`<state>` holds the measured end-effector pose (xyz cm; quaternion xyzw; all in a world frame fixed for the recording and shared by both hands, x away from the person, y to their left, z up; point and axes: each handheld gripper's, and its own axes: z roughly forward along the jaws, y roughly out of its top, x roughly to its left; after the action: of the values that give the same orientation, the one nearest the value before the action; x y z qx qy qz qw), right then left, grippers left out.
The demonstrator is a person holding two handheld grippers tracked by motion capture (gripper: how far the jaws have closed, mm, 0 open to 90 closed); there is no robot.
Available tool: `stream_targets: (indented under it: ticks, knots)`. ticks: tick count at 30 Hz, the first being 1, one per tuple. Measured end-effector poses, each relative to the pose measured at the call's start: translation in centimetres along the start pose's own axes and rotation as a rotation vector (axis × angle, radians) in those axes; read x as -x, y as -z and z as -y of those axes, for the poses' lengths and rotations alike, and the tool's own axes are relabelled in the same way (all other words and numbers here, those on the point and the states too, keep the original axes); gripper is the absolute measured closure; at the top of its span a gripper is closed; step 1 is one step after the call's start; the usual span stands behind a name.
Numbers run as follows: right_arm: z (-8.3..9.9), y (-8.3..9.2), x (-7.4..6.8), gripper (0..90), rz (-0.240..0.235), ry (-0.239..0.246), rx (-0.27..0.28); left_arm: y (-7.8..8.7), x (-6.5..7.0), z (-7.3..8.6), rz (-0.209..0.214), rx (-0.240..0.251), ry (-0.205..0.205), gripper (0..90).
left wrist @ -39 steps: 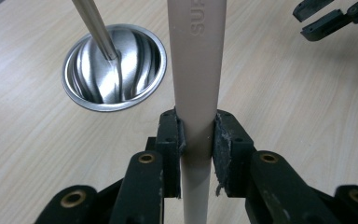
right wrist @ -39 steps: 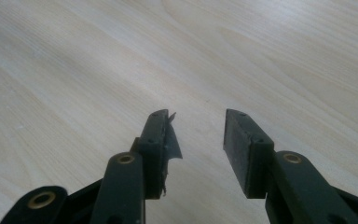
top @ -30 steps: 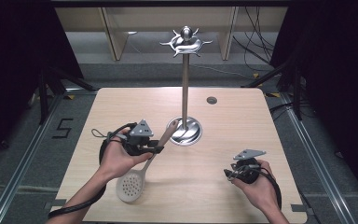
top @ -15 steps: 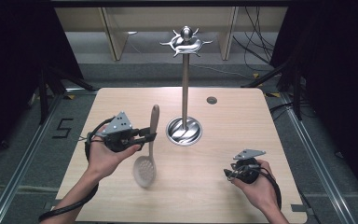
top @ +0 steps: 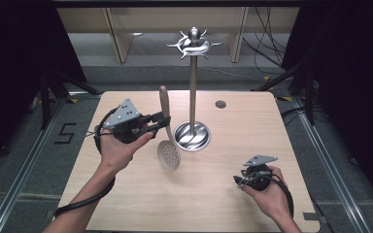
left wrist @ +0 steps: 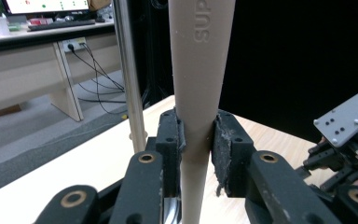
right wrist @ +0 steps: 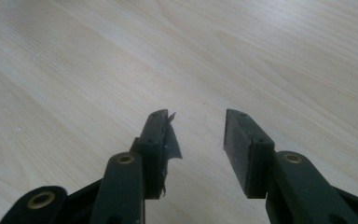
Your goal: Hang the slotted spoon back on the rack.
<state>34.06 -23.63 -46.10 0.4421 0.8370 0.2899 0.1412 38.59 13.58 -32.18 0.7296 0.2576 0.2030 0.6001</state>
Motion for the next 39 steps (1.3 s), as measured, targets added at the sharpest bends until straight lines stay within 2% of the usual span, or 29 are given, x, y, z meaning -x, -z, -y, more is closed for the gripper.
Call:
stream_targets:
  ticks: [4, 5, 7, 9, 10, 12, 15, 26, 27, 36, 37, 39]
  knots:
    - [0.0, 0.1, 0.0, 60.8, 0.003, 0.001, 0.006, -0.1, 0.2, -0.4, 0.001, 0.002, -0.012, 72.9]
    - [0.0, 0.0, 0.1, 60.8, 0.007, 0.016, 0.015, -0.1, 0.2, -0.4, 0.001, 0.004, -0.010, 72.9]
    - [0.0, 0.1, 0.0, 60.8, 0.004, -0.001, 0.012, -0.1, 0.2, -0.6, -0.006, 0.005, -0.014, 72.9]
    - [0.0, 0.1, 0.0, 60.8, 0.006, -0.006, 0.019, -0.1, 0.2, -0.7, -0.012, 0.007, -0.015, 72.9]
    - [0.0, 0.1, 0.1, 60.8, 0.011, 0.011, 0.028, -0.1, 0.2, -0.7, -0.017, 0.008, -0.016, 72.9]
    - [-0.1, 0.2, 0.0, 60.7, 0.010, -0.008, 0.027, -0.2, 0.2, -0.9, -0.022, 0.014, -0.012, 72.9]
    - [-0.1, 0.2, 0.0, 60.6, 0.010, -0.011, 0.028, -0.3, 0.1, -1.1, -0.028, 0.012, -0.010, 72.9]
    - [-0.1, 0.2, 0.0, 60.3, 0.008, -0.009, 0.030, -1.6, -0.1, -1.7, -0.045, 0.002, 0.002, 72.8]
    - [0.0, 0.1, 0.2, 60.3, 0.013, 0.009, 0.037, -1.7, -0.1, -1.8, -0.045, 0.001, 0.002, 72.8]
    - [-0.1, 0.2, 0.0, 60.1, 0.004, -0.010, 0.032, -2.6, -0.3, -2.1, -0.051, 0.003, -0.002, 72.8]
    - [0.0, 0.2, 0.1, 60.1, 0.009, 0.009, 0.040, -2.7, -0.3, -2.2, -0.053, 0.002, -0.002, 72.8]
    - [0.0, 0.2, 0.1, 60.0, 0.009, 0.007, 0.042, -2.7, -0.3, -2.2, -0.058, 0.001, -0.003, 72.8]
